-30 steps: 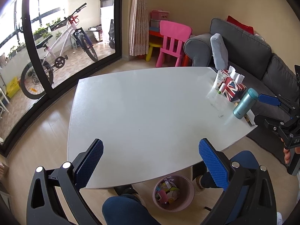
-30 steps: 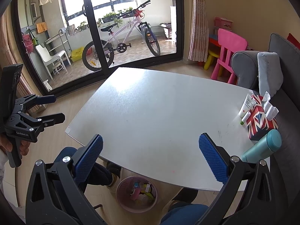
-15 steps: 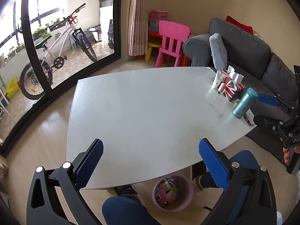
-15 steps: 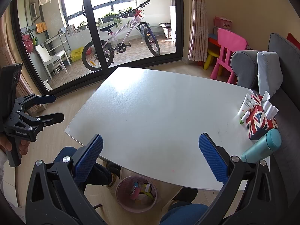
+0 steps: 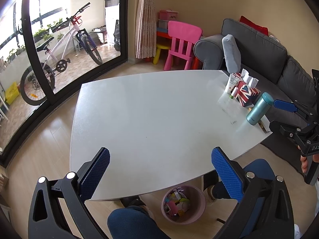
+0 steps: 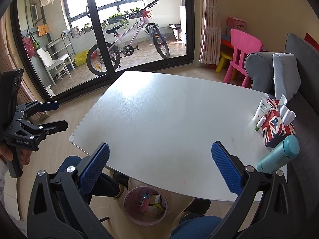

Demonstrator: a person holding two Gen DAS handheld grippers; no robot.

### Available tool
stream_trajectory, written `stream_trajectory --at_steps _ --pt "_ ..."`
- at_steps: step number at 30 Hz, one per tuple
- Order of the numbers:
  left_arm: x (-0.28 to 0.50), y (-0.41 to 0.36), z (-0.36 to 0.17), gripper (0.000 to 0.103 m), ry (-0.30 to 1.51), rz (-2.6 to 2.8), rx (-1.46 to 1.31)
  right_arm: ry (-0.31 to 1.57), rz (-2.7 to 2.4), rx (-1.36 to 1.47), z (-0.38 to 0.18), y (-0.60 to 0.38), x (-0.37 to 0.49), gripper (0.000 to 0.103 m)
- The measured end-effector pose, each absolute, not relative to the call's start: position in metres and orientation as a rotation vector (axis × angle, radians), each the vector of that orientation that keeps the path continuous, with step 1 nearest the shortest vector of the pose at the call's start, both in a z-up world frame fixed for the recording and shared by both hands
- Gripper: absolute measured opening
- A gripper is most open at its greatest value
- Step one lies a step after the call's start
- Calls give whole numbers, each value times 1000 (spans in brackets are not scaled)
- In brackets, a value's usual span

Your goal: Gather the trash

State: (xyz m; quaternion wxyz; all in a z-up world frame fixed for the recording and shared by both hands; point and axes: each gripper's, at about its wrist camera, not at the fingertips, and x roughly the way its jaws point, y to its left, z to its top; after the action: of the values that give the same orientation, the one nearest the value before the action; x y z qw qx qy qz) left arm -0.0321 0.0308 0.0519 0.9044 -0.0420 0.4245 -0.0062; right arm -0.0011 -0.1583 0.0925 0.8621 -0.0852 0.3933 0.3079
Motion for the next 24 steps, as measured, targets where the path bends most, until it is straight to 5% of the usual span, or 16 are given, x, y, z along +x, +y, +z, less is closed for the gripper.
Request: stream_trajectory --at_steps 24 --pt "-32 29 49 98 881 -20 -91 827 645 -180 93 -158 -1 100"
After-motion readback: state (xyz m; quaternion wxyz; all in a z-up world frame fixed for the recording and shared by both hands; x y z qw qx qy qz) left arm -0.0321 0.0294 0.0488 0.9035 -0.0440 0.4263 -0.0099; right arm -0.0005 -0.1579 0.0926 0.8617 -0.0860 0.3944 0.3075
